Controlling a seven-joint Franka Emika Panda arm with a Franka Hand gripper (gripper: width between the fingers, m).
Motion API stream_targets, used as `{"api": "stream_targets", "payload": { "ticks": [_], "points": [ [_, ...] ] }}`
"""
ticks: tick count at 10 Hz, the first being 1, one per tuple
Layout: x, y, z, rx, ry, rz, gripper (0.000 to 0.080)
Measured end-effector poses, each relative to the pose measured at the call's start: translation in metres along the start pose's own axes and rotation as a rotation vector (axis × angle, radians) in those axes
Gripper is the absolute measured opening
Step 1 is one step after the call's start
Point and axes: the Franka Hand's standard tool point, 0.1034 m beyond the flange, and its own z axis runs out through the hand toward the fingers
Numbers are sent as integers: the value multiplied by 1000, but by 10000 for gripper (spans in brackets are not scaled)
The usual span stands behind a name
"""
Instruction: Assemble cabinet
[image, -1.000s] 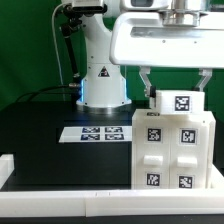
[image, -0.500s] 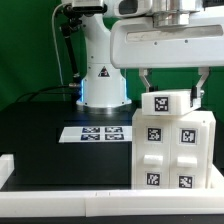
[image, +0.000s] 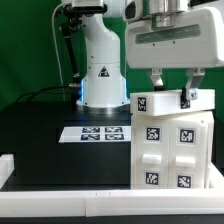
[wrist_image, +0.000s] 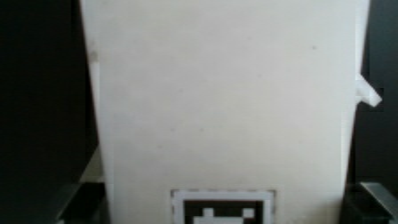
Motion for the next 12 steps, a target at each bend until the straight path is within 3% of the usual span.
{"api": "stream_targets", "payload": {
  "ticks": [4, 8, 9, 12],
  "points": [
    [-1, 1, 1, -11, -13, 365, 554],
    [-1, 0, 0, -6, -24, 433, 555],
    [-1, -2, -6, 6, -34, 415, 730],
    [-3, -11, -29, 52, -61, 401, 796]
  ]
}}
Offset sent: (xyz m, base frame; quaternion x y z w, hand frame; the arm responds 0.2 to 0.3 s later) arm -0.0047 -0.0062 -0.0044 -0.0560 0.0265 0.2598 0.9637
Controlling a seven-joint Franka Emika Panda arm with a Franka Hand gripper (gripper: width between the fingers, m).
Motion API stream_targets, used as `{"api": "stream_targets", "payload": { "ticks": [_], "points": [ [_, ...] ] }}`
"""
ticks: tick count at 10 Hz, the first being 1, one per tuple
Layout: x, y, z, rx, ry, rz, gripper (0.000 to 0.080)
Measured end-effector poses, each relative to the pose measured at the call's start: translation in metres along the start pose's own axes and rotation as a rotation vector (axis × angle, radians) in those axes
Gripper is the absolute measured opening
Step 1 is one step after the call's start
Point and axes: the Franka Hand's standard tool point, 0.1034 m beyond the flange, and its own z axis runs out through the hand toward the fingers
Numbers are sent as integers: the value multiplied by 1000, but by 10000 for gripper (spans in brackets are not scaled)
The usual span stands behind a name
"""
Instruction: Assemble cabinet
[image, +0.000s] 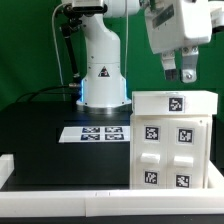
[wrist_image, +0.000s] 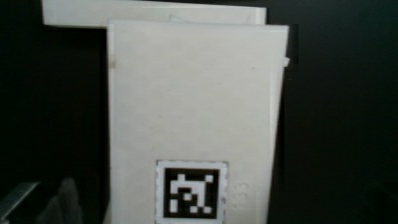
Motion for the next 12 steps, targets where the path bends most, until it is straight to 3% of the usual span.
{"api": "stream_targets", "payload": {
  "ticks": [3, 6, 8, 12],
  "points": [
    [0, 1, 3, -10, 16, -140, 797],
    [-2, -4, 2, -16, 41, -664, 797],
    [-1, -1, 4, -62, 14, -946, 797],
    [0, -2, 5, -63, 11, -1253, 797]
  ]
}}
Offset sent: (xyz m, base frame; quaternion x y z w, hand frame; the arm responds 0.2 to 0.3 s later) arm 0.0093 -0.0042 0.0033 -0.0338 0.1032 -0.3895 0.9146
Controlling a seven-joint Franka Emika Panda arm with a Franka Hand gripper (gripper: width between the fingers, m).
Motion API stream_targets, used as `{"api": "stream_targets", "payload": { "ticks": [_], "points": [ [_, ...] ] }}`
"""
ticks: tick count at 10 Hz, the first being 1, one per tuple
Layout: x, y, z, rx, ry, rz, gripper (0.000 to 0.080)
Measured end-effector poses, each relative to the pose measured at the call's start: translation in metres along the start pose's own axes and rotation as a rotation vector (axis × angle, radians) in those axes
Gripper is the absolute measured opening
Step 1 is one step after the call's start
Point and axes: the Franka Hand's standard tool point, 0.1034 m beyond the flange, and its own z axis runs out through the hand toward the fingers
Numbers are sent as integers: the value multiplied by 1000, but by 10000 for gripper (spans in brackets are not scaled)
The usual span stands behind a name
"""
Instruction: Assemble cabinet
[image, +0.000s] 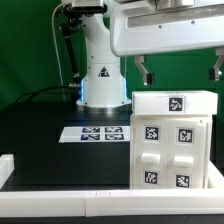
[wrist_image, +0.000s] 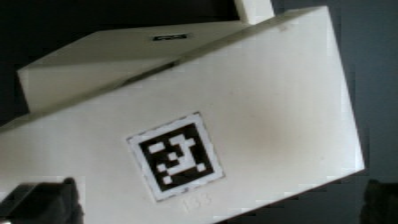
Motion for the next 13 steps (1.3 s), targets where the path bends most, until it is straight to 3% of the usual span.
{"api": "stream_targets", "payload": {
  "ticks": [4, 5, 6, 9, 11, 13],
  "points": [
    [3, 6, 1, -10, 20, -643, 797],
    [2, 5, 3, -23, 13, -756, 797],
    [0, 5, 5, -38, 0, -827, 797],
    [1, 9, 4, -43, -3, -992, 797],
    [2, 12, 5, -57, -12, -1192, 797],
    [-2, 13, 9, -91, -56, -1525, 797]
  ]
}}
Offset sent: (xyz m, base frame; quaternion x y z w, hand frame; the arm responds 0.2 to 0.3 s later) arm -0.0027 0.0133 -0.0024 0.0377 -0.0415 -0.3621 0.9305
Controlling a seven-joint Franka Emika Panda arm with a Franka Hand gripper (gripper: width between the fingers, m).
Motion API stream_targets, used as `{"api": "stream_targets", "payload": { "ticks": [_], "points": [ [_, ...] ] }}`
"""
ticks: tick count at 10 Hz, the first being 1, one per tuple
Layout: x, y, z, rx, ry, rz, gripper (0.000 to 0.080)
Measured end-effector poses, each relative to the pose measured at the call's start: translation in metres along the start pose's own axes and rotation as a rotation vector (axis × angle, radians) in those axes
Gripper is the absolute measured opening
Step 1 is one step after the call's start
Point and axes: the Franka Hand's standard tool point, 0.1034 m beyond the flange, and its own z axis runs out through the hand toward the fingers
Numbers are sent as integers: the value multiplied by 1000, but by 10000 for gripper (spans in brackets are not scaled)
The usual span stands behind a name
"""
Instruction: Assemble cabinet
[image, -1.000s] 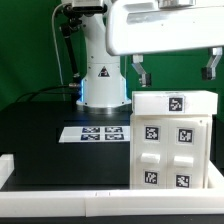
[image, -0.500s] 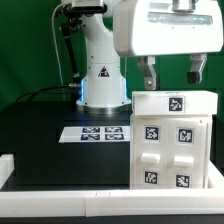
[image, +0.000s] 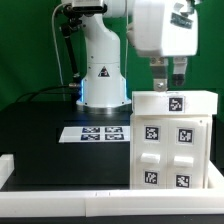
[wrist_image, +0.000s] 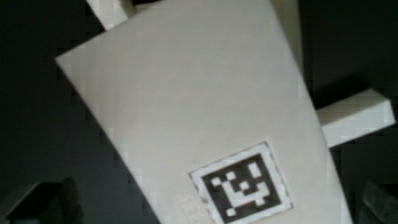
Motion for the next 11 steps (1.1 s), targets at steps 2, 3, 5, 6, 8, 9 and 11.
{"api": "stream_targets", "payload": {
  "ticks": [2, 3, 5, 6, 8, 9, 11],
  "points": [
    [0, -1, 3, -5, -24, -144, 797],
    [-1, -1, 5, -6, -35, -207, 797],
    [0, -3, 10, -6, -45, -258, 797],
    [0, -4, 15, -1, -47, -249, 797],
    [-1, -5, 18, 3, -49, -240, 797],
    [-2, -5, 18, 3, -50, -232, 674],
    [-2, -5, 18, 2, -50, -197, 556]
  ]
}}
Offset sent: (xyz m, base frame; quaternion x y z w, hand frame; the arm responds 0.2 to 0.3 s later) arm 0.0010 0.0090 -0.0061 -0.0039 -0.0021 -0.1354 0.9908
